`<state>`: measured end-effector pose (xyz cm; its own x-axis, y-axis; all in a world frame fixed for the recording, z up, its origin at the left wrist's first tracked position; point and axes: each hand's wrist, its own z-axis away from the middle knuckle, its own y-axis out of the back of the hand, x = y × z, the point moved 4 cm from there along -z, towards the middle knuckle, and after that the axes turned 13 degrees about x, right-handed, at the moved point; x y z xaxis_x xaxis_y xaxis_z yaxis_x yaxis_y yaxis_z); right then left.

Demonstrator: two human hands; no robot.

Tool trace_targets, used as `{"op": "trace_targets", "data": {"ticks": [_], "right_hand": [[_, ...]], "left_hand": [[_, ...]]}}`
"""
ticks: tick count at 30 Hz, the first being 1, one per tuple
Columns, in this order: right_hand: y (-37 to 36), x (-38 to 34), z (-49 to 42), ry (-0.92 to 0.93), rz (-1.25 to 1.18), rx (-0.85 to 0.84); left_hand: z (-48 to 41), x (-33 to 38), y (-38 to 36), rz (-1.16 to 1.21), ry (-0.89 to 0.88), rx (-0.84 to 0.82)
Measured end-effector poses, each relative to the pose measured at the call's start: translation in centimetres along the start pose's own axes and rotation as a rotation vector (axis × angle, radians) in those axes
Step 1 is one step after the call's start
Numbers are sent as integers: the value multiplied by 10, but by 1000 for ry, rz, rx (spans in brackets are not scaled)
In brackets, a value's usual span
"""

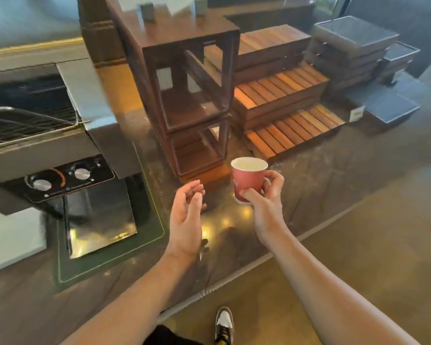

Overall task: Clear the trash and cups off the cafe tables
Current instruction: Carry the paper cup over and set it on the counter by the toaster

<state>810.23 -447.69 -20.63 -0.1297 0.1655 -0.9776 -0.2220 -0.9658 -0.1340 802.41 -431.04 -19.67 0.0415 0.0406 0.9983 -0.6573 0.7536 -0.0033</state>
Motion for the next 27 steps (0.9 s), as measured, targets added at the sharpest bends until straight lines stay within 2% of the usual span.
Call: {"op": "trace_targets", "data": {"ticks": [8,16,20,27], "right_hand": [[12,-4,-85,214,394,37],[-10,2,-159,419,872,-83],[-17,23,-173,418,934,-195],[-27,48,-186,480,1000,-270]], "left_hand": [[-6,-6,-40,-76,20,27],[-20,-11,-59,-97,56,81],[-35,-14,-72,-135,65,88],[-42,-22,-83,-177,79,91]]}}
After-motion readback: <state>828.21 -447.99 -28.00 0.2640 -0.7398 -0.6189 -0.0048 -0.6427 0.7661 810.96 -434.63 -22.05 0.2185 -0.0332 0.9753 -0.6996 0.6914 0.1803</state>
